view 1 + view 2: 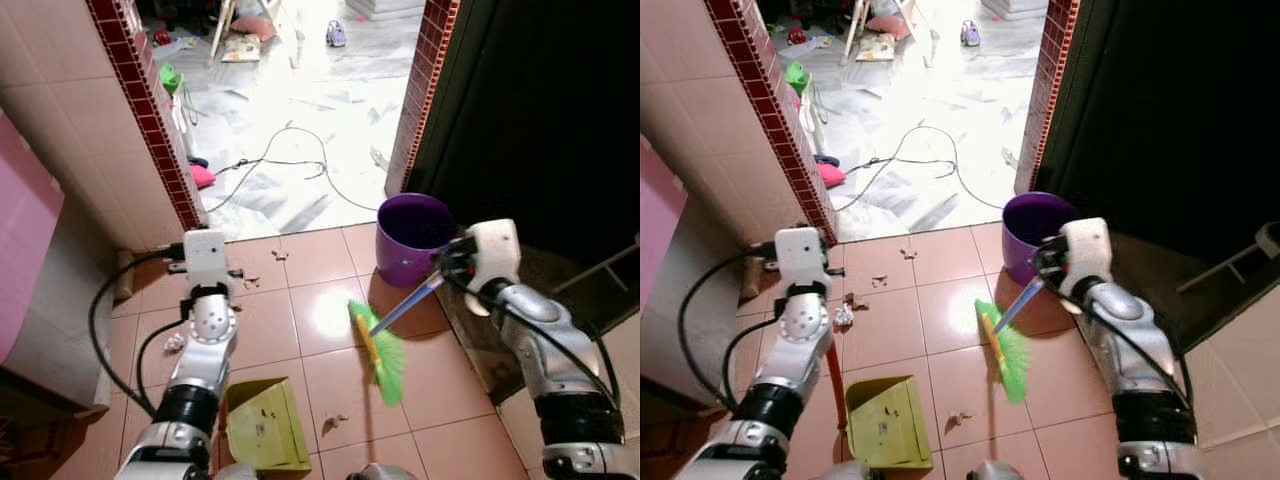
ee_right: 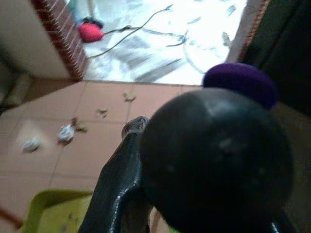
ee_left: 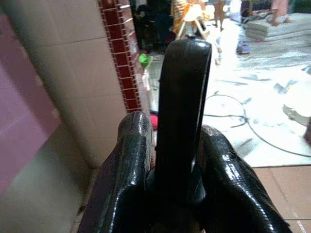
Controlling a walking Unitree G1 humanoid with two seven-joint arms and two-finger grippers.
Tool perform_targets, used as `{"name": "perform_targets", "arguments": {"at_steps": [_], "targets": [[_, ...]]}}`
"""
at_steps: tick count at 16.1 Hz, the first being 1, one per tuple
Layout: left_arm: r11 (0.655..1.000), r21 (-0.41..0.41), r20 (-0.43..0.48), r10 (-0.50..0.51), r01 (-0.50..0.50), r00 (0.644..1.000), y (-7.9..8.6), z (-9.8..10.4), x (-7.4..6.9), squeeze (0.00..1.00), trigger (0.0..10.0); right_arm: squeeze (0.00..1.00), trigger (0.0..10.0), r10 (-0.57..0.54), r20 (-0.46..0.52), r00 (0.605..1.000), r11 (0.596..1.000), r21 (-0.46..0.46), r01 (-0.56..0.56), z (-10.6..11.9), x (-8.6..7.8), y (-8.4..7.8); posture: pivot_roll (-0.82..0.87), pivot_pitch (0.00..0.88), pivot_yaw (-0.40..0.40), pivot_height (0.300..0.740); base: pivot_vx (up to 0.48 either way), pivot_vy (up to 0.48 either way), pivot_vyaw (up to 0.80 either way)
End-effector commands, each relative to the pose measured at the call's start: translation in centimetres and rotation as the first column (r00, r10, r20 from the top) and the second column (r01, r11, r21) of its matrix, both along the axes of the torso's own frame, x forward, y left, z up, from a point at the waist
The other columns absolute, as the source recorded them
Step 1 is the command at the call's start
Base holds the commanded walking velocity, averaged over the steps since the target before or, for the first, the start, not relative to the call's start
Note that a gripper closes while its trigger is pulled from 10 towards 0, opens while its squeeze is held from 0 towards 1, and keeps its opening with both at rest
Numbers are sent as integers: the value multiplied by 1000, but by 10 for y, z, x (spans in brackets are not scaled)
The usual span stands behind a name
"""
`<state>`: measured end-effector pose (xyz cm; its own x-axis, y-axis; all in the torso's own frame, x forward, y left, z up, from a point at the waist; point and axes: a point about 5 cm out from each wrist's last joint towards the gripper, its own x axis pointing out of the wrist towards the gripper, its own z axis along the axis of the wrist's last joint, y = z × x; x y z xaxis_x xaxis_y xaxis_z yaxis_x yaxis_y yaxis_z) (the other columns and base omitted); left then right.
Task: Sweep floor
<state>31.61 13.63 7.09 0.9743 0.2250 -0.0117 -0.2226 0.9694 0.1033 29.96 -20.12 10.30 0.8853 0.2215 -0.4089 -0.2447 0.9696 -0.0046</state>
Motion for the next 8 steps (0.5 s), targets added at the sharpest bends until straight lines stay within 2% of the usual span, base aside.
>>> {"name": "perform_targets", "arguments": {"at_steps": [1,2,3,4,7,8], "targets": [[999,-33,-82,-23,20,996,-8,-15,-4,0,10000,0,10000,52,-76,996,997,58,-48,-8,-6,14,-153,0,21,740,0,0,0],[997,-70,-100,-35,28,994,-17,-16,-1,0,10000,0,10000,94,-125,988,988,131,-77,-6,-9,26,-158,0,20,740,0,0,0],[996,-87,-102,-38,30,994,-19,-16,1,0,10000,0,10000,111,-142,984,984,157,-89,-5,-10,30,-158,0,20,740,0,0,0],[994,-104,-108,-36,25,993,-24,-14,4,0,10000,0,10000,133,-160,978,978,181,-104,-1,-11,33,-167,0,19,740,0,0,0],[988,-153,-128,-20,1,992,-31,-13,8,0,10000,0,10000,110,-190,976,967,246,-61,4,-12,32,-172,0,18,740,0,0,0],[985,-173,-141,-6,-19,990,-32,-14,8,0,10000,0,10000,79,-198,977,951,310,-14,7,-10,35,-176,0,16,740,0,0,0]]}}
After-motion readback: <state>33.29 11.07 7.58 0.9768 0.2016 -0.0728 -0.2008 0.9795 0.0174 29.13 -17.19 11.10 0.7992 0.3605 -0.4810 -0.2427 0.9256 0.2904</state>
